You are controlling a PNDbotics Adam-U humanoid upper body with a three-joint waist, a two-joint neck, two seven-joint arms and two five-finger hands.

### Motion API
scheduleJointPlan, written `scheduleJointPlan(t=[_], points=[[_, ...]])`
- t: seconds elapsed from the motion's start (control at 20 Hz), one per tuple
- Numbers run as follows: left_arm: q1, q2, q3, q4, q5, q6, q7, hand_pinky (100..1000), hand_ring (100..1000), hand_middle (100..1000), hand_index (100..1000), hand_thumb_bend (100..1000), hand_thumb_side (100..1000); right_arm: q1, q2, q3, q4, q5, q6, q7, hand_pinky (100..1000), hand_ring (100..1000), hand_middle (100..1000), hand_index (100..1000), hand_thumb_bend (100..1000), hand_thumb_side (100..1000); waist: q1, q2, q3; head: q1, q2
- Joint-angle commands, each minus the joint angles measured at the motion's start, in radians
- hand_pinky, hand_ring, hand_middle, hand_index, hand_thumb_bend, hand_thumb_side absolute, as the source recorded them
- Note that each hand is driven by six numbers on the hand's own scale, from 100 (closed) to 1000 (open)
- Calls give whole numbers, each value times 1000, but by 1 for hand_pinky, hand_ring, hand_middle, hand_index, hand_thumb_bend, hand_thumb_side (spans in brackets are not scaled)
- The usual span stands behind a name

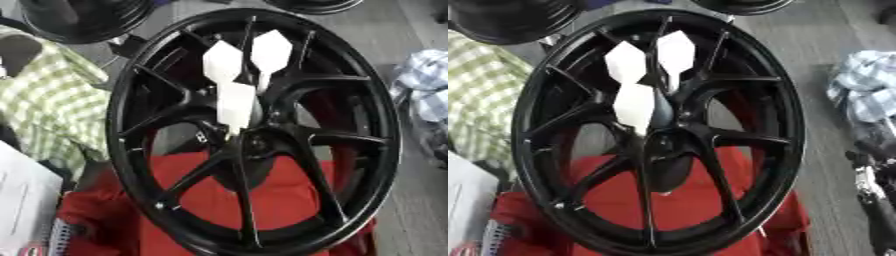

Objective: Pull the pin out of the wheel hub.

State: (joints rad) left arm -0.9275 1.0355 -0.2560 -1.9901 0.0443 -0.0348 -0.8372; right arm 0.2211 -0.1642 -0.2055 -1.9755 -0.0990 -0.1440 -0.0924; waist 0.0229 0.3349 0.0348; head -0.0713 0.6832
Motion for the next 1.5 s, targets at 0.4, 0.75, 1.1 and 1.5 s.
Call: scheduleJointPlan(t=[0.4,0.75,1.1,1.5], points=[[-155,-84,-99,59,-39,52,-70,742,746,679,786,100,560,7,-17,7,-25,19,-1,3,1000,836,844,811,100,549,-1,-23,-8,10,0],[-250,-169,-177,131,-76,44,-70,752,771,718,818,100,559,-3,-14,18,-25,18,17,7,1000,836,843,811,100,568,1,-14,-24,25,-7],[-309,-250,-201,269,-123,23,-70,769,820,791,881,100,544,-13,-3,27,-25,25,26,9,1000,836,843,811,100,587,0,4,-46,39,-21],[-342,-307,-225,377,-174,-10,-70,776,829,809,901,100,587,-31,8,37,-25,34,39,7,1000,835,842,810,100,617,3,28,-66,57,-41]])
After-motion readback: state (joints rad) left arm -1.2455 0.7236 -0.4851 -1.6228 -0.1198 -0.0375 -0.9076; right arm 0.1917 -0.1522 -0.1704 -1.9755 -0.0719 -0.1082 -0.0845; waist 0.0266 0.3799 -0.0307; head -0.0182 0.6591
